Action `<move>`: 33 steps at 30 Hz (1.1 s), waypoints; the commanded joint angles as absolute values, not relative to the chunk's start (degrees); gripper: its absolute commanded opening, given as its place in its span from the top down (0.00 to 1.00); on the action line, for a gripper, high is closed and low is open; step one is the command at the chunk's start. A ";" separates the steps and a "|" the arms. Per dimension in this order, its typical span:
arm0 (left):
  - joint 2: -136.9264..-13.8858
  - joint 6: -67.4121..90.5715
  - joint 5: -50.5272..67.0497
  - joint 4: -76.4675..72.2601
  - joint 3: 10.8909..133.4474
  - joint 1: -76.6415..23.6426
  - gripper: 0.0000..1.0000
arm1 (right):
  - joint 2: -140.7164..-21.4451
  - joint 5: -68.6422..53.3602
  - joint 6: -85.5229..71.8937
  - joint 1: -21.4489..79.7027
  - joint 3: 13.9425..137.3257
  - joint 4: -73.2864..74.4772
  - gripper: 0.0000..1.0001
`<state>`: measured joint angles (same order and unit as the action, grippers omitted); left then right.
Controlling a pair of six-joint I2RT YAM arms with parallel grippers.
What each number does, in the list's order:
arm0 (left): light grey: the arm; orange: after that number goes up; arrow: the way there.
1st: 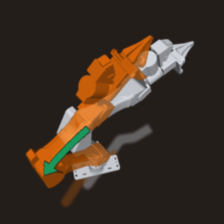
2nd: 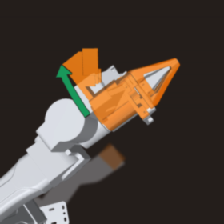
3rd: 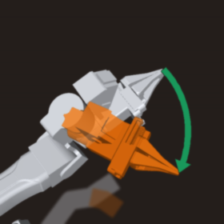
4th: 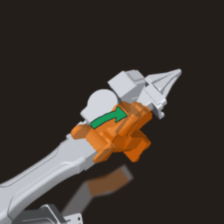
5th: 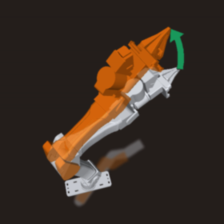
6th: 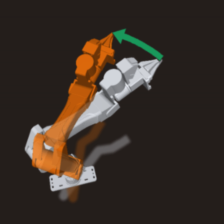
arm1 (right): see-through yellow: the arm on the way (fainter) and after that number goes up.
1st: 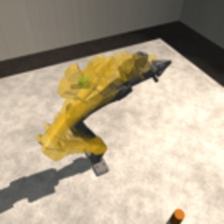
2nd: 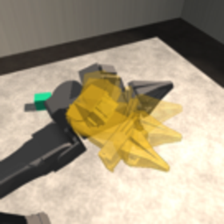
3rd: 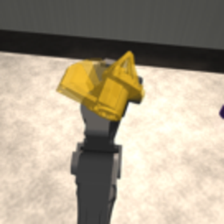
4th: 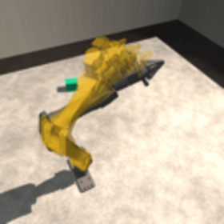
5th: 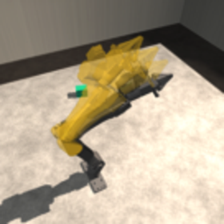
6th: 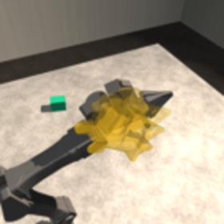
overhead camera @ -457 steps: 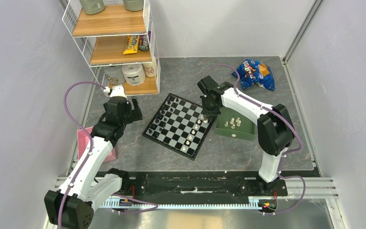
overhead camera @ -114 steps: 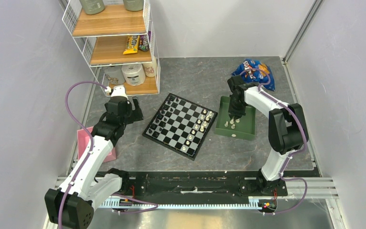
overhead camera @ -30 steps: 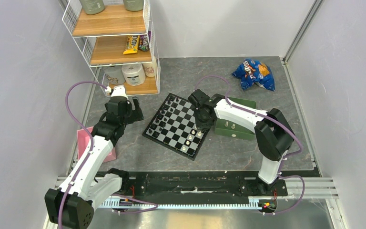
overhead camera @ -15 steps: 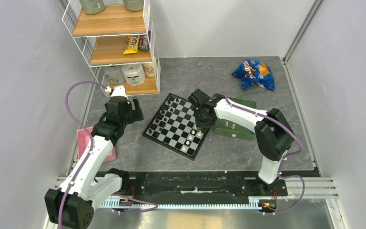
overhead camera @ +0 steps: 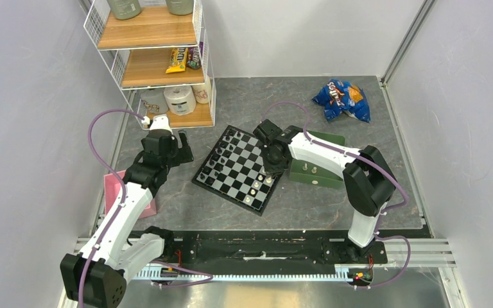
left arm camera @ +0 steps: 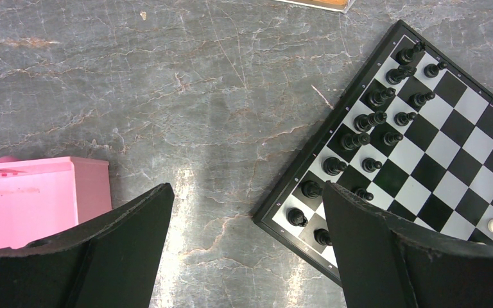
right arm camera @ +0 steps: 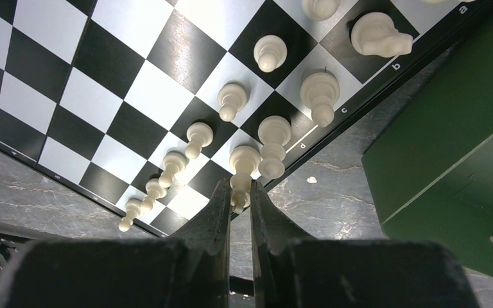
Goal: Set up the chess pieces on the board
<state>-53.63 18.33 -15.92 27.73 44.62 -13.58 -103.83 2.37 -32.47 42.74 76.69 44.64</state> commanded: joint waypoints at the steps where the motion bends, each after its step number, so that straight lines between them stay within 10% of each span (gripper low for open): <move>1: -53.27 17.75 -15.75 27.11 45.62 -13.36 0.06 | -102.26 2.61 -31.93 42.76 79.21 45.79 0.94; 22: -53.37 17.75 -15.67 27.07 45.62 -13.36 0.06 | -105.34 1.41 -31.42 42.66 79.01 45.35 0.92; 33: -53.52 17.72 -15.56 27.07 45.70 -13.36 0.06 | -103.61 1.42 -31.12 42.70 80.96 46.01 0.58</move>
